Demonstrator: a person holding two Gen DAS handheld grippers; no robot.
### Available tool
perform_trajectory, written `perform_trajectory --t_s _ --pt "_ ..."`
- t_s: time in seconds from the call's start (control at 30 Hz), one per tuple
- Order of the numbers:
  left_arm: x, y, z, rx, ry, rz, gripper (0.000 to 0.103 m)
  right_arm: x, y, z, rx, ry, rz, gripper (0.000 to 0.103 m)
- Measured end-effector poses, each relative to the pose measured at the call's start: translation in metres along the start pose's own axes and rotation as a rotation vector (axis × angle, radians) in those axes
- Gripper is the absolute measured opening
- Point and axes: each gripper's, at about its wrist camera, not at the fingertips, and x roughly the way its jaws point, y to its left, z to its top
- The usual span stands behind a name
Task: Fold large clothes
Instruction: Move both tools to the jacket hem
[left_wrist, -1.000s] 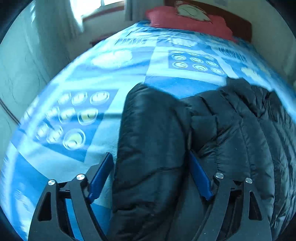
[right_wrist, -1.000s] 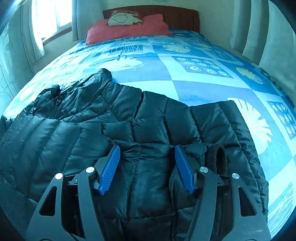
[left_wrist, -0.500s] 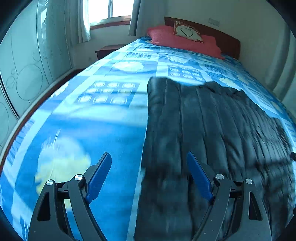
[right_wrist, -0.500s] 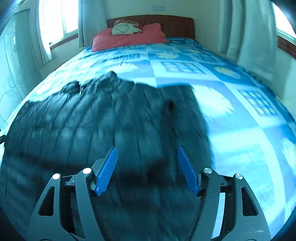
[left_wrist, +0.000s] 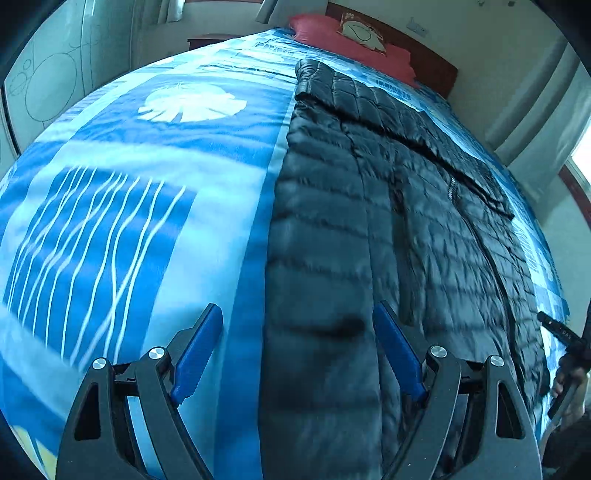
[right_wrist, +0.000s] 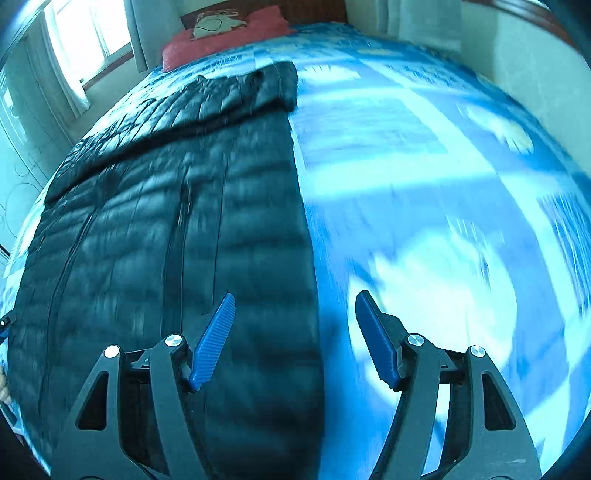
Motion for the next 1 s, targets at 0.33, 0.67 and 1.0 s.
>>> perform_trajectory --t_s 0.33,0.67,1.0 --pt "-0.024 0.0 -0.045 -0.068 0.0 -0.119 0.082 -0.033 -0.007 -0.061 0.075 0.0 0.107 0.068" --pt "-0.027 -0.003 -0.063 -0.148 -0.009 -0.224 0.073 -0.047 -0.002 -0.085 0.142 -0.014 0.236 0.048" --pt "-0.031 0.001 -0.07 -0.155 -0.026 -0.211 0.062 -0.046 -0.01 -0.085 0.19 0.007 0.278 0.046"
